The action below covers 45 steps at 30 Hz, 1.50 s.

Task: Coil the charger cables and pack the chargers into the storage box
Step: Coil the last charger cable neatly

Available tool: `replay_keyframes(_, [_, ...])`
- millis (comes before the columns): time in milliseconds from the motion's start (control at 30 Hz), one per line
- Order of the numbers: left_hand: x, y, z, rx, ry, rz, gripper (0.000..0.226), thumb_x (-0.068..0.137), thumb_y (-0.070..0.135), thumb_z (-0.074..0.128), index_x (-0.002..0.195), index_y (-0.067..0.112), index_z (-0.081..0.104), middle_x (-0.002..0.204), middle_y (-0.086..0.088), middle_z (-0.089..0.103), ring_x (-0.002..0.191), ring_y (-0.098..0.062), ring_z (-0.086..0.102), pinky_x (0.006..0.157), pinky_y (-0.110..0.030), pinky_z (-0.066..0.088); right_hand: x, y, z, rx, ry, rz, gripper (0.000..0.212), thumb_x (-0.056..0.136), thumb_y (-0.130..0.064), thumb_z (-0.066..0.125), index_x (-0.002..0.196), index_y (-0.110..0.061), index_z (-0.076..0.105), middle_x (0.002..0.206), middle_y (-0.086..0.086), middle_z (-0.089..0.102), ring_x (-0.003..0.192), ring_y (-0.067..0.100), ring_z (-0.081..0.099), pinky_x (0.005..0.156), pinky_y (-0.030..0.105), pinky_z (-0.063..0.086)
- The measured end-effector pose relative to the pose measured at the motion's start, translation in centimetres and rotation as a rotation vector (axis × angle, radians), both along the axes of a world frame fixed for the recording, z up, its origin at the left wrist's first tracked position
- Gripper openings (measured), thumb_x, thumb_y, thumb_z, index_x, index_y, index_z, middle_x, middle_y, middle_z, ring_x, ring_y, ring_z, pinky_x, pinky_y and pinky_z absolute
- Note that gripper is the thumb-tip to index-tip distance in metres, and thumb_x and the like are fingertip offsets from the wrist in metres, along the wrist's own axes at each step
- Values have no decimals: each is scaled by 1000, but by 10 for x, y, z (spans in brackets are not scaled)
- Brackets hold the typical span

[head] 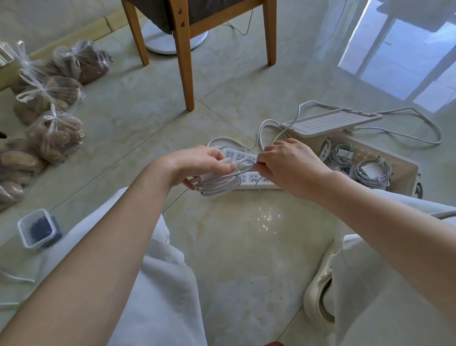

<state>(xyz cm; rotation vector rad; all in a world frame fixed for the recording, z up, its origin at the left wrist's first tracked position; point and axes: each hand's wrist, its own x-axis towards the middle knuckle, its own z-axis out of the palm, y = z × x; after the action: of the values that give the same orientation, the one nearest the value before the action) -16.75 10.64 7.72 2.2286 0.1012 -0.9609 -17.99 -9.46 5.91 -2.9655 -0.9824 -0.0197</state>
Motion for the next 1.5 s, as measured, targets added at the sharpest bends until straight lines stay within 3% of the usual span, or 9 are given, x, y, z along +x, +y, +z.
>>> replay_keyframes(167, [2,-2,-3,-75,-164,137,32,85,42,65,105,17,59,84,2,55,74,-14,51,57,-26,40,2,0,8,83,-11,-113,37,99,-30,34,83,-9,61,86,5,62,86,26,58,73,31,34])
replay_keyframes(267, [4,0,-3,-35,-213,100,31,85,41,65,104,18,59,78,4,51,66,-11,47,52,-26,33,1,1,11,131,-23,-145,37,99,-33,37,85,-9,61,87,5,62,84,28,59,68,29,28])
replay_keyframes(400, [1,-5,-7,-9,-137,8,30,86,41,64,105,20,56,96,-1,58,81,-16,50,58,-27,34,-1,2,8,125,-42,-174,38,99,-37,36,93,-12,64,89,3,62,82,28,60,65,28,30])
replay_keyframes(500, [0,-5,-4,-42,-79,5,34,86,43,63,110,19,57,106,-2,60,94,-18,52,72,-30,39,1,1,7,134,-59,-213,38,100,-38,33,95,-14,63,92,2,62,80,26,59,61,28,30])
replay_keyframes(633, [-2,-6,1,-151,2,-41,38,84,45,64,113,21,60,110,-8,65,91,-16,56,79,-32,42,8,-3,12,187,-54,-314,38,99,-38,33,96,-15,63,94,1,62,72,23,50,61,28,28])
replay_keyframes(867, [-4,-15,-7,-103,-109,15,30,91,35,58,111,14,50,96,-2,54,77,-14,49,58,-25,37,2,5,13,280,4,-322,39,98,-34,34,91,-13,66,92,5,66,79,29,58,62,31,38])
replay_keyframes(1167, [0,-14,-1,-139,-115,34,25,96,34,50,111,14,48,89,1,52,71,-10,44,58,-24,34,8,0,15,330,76,-436,34,97,-33,36,94,-19,67,92,6,66,80,27,56,64,30,32])
replay_keyframes(1300, [2,-20,-11,-109,-191,174,22,99,35,44,104,13,44,78,0,45,64,-13,38,52,-25,30,-3,9,18,344,129,-330,34,96,-31,37,90,-14,67,83,5,67,79,27,58,67,33,46])
replay_keyframes(1500, [6,-30,-19,-18,-352,376,38,98,38,44,119,5,44,110,-10,55,104,-28,55,83,-36,45,-21,20,16,372,252,-143,26,96,-27,44,99,-5,58,96,7,62,86,28,57,68,34,42])
